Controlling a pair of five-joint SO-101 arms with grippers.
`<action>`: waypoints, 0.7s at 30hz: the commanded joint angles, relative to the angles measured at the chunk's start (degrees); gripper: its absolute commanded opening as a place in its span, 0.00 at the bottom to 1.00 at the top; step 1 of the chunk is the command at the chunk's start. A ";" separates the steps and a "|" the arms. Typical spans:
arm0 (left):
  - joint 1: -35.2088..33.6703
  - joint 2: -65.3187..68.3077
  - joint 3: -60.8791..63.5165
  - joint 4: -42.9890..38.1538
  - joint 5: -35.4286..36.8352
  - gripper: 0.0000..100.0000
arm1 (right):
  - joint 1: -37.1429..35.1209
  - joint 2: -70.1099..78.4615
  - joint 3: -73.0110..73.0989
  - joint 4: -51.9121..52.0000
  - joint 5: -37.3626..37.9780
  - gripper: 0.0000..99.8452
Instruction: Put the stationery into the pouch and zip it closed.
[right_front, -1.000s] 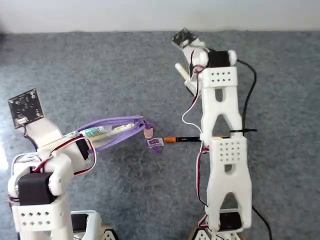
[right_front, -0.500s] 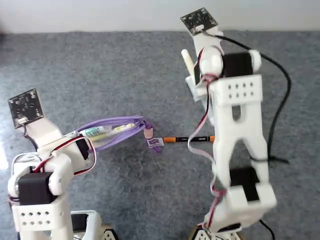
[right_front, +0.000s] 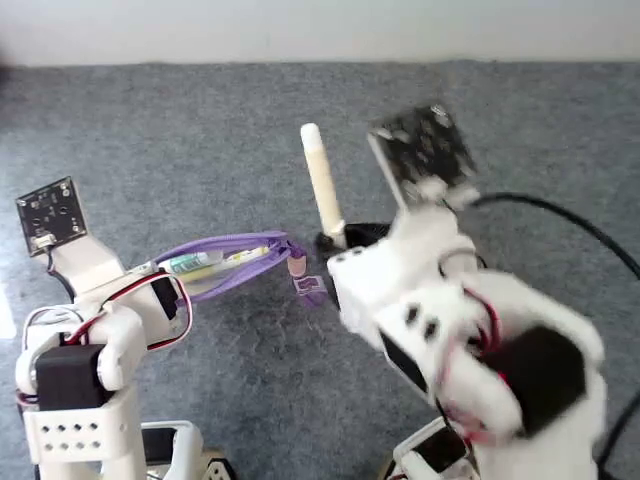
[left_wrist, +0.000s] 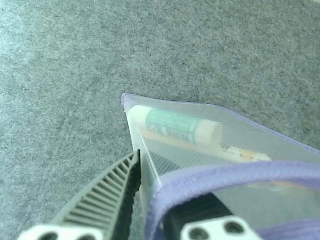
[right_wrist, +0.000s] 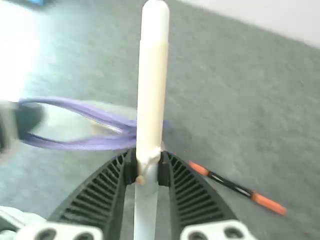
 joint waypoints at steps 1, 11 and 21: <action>-0.53 0.62 -0.22 -1.23 0.70 0.01 | -4.88 -7.87 8.26 -11.03 -6.24 0.01; -0.53 0.62 -0.22 -1.23 0.70 0.01 | -7.87 -22.46 43.78 -59.12 -7.56 0.01; -0.53 0.62 -0.22 -1.14 0.70 0.01 | -14.29 -22.11 57.23 -76.35 -5.54 0.01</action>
